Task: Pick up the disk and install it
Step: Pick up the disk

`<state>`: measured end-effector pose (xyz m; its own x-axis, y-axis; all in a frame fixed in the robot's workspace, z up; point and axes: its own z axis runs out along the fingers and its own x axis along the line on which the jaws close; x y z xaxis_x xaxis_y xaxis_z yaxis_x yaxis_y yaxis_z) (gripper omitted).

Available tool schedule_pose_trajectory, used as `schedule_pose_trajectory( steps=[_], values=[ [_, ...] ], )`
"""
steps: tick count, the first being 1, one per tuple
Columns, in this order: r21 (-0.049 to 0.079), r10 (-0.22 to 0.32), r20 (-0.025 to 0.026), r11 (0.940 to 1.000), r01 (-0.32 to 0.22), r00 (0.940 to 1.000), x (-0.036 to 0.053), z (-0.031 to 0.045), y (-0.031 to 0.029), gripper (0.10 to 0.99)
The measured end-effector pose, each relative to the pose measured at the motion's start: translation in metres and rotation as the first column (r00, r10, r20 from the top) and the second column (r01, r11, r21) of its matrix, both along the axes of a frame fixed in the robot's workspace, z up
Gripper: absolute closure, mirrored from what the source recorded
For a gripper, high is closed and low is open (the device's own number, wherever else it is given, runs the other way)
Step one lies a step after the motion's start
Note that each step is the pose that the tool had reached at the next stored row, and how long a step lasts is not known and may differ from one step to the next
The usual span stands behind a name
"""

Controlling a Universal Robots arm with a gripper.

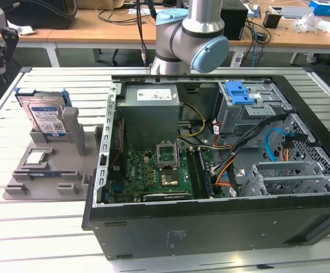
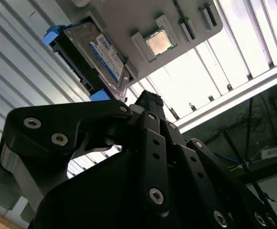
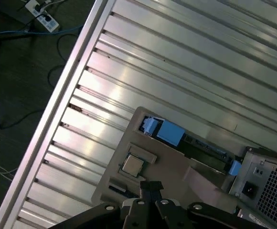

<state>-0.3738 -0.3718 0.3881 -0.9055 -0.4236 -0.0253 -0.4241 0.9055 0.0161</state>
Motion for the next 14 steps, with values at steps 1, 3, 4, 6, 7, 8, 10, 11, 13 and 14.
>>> schedule_pose_trajectory(
  steps=[1,3,4,6,7,8,10,11,13,14],
  values=[
    [0.000,0.011,0.0000,0.9999,-0.011,0.9999,0.0000,0.0000,0.0000,0.980],
    [0.000,0.036,0.0000,0.9994,-0.036,0.9994,0.0000,0.0000,0.0000,0.980],
    [0.000,0.047,0.0000,0.9989,-0.047,0.9989,0.0000,0.0000,0.0000,0.980],
    [0.000,0.074,0.0000,0.9973,-0.074,0.9973,0.0000,0.0000,0.0000,0.980],
    [0.000,0.092,0.0000,0.9958,-0.092,0.9958,0.0000,0.0000,0.0000,0.980],
    [0.000,0.103,0.0000,0.9946,-0.103,0.9946,0.0000,0.0000,0.0000,0.980],
    [0.000,0.125,0.0000,0.9921,-0.125,0.9921,0.0000,0.0000,0.0000,0.980],
    [0.000,0.133,0.0000,0.9911,-0.133,0.9911,0.0000,0.0000,0.0000,0.980],
    [0.000,0.148,0.0000,0.9889,-0.148,0.9889,0.0000,0.0000,0.0000,0.980],
    [0.000,0.158,0.0000,0.9875,-0.158,0.9875,0.0000,0.0000,0.0000,0.980]
  ],
)
